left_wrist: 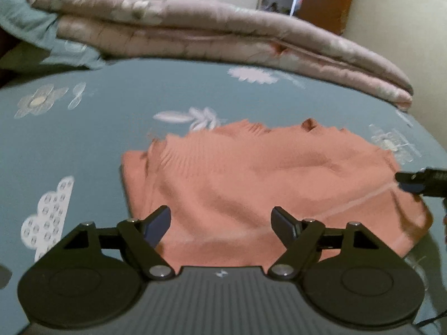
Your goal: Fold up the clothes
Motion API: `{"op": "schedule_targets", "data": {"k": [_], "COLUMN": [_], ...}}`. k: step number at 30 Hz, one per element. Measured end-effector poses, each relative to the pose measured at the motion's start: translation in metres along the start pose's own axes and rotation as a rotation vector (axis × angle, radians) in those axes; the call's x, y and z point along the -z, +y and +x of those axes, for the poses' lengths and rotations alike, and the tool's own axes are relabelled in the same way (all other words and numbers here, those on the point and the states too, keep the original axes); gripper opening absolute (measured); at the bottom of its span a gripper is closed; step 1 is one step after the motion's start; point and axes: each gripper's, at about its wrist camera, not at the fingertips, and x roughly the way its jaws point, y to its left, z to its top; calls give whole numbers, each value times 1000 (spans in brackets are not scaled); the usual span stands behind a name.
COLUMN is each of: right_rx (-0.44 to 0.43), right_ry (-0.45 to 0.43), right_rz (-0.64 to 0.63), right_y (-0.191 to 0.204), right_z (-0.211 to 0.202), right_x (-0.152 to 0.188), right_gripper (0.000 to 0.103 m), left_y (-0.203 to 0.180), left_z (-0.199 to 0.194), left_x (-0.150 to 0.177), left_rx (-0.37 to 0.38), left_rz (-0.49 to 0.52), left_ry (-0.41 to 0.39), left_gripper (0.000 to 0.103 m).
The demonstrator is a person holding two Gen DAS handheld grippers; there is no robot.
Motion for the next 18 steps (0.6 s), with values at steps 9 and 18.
{"op": "schedule_targets", "data": {"k": [9,18], "right_rx": [40,47], "right_ry": [13,19], "right_rz": [-99,-112], "right_y": [19,22], "right_z": [5,9], "right_x": [8,8], "right_gripper": [98,103], "left_y": [-6,41], "left_z": [27,44], "left_x": [-13,10], "left_rx": [37,91], "left_rz": [32,-109], "left_ry": [8,67], "left_gripper": [79,80]}}
